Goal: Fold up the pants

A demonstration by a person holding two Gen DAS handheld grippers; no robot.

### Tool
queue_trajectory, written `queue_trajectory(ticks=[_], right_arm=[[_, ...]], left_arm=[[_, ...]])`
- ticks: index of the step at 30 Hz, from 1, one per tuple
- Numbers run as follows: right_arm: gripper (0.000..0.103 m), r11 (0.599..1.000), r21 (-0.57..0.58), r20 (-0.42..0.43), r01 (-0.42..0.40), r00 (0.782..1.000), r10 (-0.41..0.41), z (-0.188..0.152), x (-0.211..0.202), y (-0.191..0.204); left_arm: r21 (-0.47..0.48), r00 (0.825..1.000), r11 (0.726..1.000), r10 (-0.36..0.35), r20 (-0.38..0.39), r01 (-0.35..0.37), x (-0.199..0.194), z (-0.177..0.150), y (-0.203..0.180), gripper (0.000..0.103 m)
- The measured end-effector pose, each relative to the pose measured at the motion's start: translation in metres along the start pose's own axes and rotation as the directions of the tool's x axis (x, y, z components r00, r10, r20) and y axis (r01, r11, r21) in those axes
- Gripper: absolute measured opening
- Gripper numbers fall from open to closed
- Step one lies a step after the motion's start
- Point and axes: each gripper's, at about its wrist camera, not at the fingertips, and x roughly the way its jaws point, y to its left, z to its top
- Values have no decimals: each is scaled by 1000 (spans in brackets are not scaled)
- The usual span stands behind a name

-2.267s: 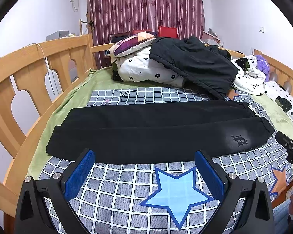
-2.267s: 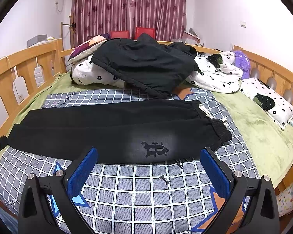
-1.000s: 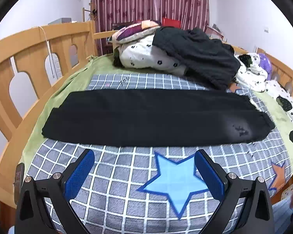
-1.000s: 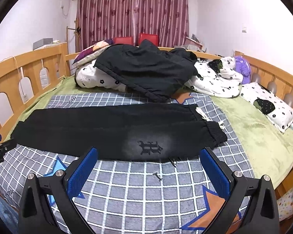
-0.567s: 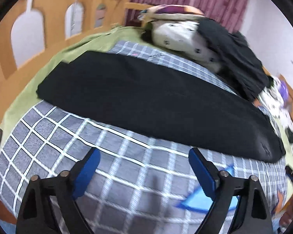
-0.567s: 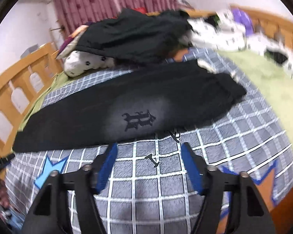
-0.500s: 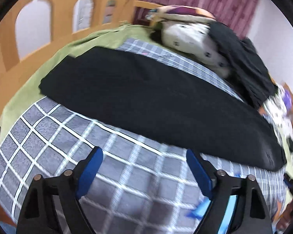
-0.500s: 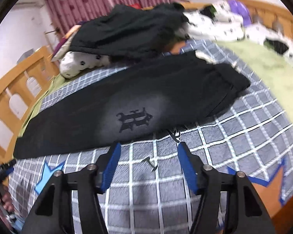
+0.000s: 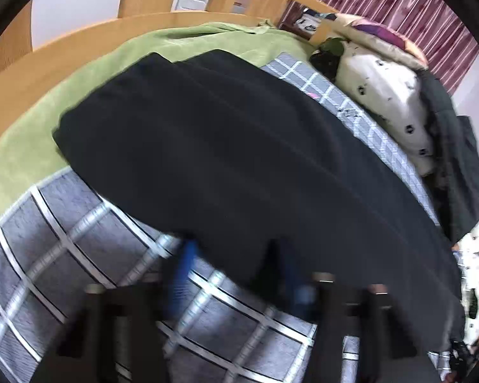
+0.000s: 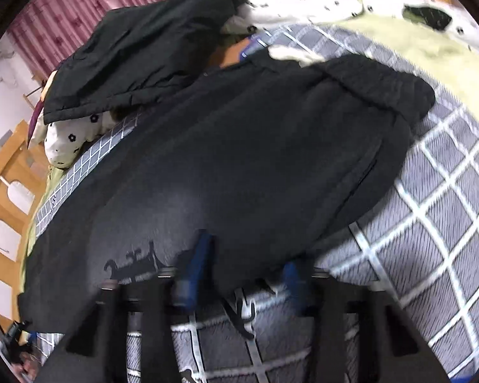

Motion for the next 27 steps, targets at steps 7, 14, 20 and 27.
queue_trajectory(ticks=[7,14,20,27], right_arm=[[17,996,-80,70,-30,997,35,27,-33,25],[15,987,-153,123,-53,990,72,73,-54,59],[15,984,-162,132,-79,986,101,113,-31,75],[15,978,-199,105,-65,991,87,150,38,90]], left_arm=[[15,999,1000,-12,48,11,-26,24,-14,14],[84,986,994,-81,145,69,-52,77,-52,14],[178,973,984,-56,225,15,-31,112,-90,14],[224,965,973,-8,263,-53,41,143,-117,14]])
